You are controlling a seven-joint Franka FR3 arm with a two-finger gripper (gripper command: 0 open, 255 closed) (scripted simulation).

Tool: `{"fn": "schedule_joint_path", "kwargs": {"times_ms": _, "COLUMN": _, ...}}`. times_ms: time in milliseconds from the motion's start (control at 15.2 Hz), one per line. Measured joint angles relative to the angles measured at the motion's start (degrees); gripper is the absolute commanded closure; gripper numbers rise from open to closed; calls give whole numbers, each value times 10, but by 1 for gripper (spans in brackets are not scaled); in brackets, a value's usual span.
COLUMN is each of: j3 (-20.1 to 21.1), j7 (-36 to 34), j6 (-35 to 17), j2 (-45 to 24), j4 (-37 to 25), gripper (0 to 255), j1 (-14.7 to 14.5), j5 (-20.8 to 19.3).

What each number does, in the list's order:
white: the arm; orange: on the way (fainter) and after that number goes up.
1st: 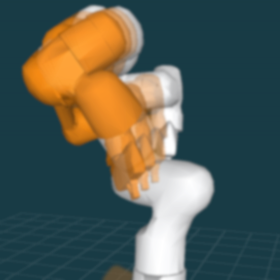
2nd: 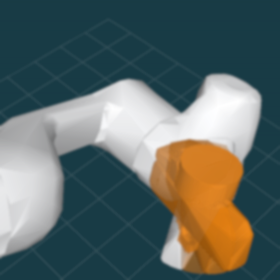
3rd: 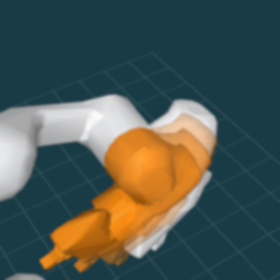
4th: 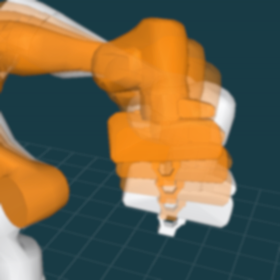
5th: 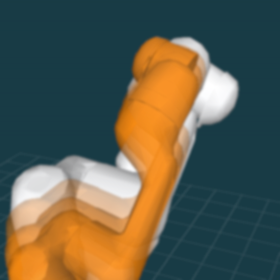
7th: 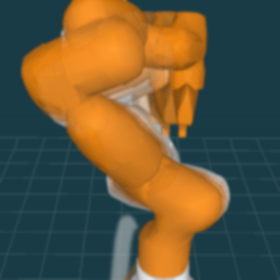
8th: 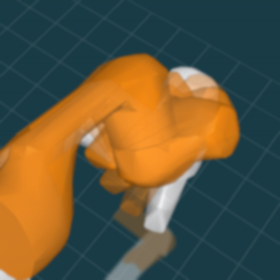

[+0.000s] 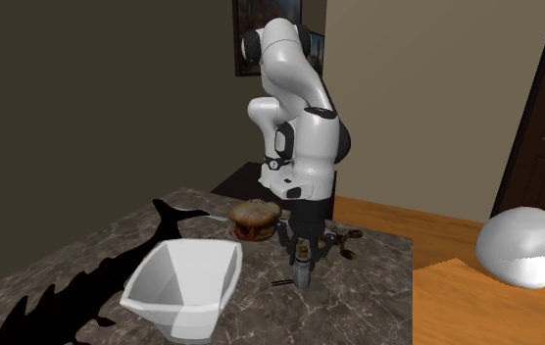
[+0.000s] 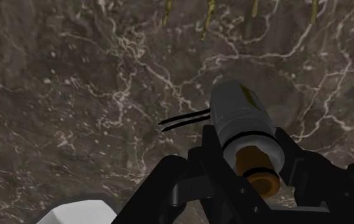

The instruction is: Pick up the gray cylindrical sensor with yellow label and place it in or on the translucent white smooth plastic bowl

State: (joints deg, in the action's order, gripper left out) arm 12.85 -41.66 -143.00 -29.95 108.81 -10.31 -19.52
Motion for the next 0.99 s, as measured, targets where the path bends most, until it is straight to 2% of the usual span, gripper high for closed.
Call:
{"fn": "schedule_joint_path", "kwargs": {"times_ms": 462, "j3": 1, "j7": 1, "j6": 3, "j2": 2, "j4": -1, "gripper": 255, "j1": 0, "j5": 1}}
{"fn": "schedule_joint_path", "kwargs": {"times_ms": 990, "j3": 14, "j7": 18, "j6": 44, "j2": 42, "j4": -4, "gripper": 255, "j1": 9, "j5": 21}}
